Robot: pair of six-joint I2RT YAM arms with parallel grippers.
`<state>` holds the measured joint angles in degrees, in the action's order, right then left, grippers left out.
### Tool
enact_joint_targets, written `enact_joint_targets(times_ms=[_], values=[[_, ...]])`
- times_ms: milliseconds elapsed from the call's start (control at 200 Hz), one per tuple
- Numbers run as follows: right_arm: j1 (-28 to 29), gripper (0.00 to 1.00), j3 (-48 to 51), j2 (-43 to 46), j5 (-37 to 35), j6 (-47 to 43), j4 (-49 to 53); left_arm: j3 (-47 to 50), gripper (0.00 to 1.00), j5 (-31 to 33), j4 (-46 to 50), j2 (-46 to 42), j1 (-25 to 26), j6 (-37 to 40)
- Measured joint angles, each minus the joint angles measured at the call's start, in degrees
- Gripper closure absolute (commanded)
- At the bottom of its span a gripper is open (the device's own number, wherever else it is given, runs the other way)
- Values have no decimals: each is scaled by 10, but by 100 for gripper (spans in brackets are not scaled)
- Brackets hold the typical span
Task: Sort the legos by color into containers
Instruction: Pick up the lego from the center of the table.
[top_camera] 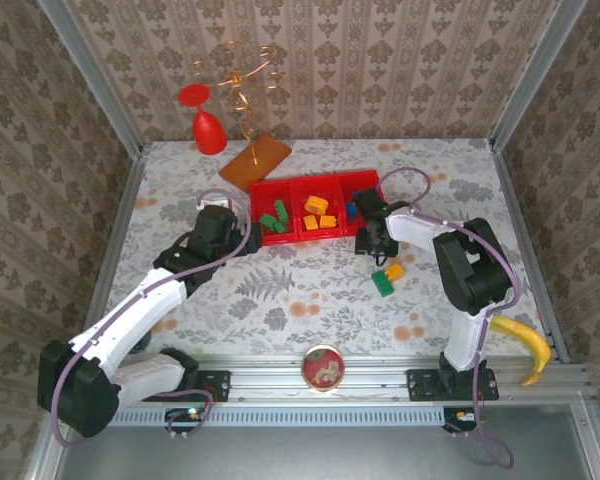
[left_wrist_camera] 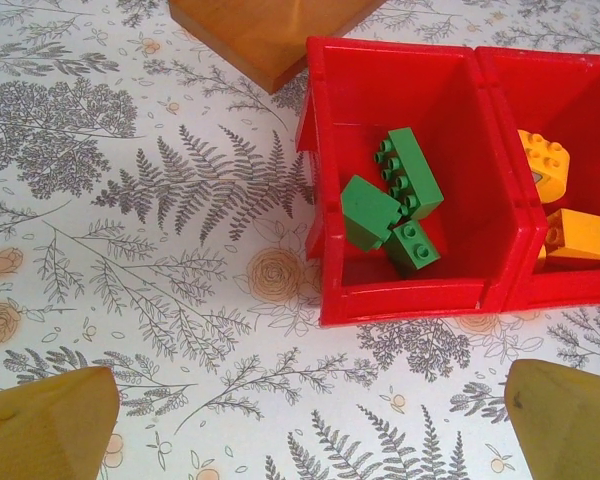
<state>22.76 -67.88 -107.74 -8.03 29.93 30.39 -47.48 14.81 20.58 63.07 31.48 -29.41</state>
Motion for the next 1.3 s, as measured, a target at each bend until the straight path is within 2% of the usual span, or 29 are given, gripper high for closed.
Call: enact_joint_targets(times_ms=[250,390,940,1115,1300], values=[[4,72,17,14,16,0,-7,2,0,-9,0,0,-6,-6],[8,80,33,36,20,4,-5,2,0,-13,0,0,-11,-6],[11,82,41,150,21,13,35,2,0,-27,0,1,-20,-7],[11,82,-15,145,10,2,58,2,0,-30,0,1,-20,-7],[11,78,-113,85,-12,-16,62,2,0,-33,0,1,-20,-7]])
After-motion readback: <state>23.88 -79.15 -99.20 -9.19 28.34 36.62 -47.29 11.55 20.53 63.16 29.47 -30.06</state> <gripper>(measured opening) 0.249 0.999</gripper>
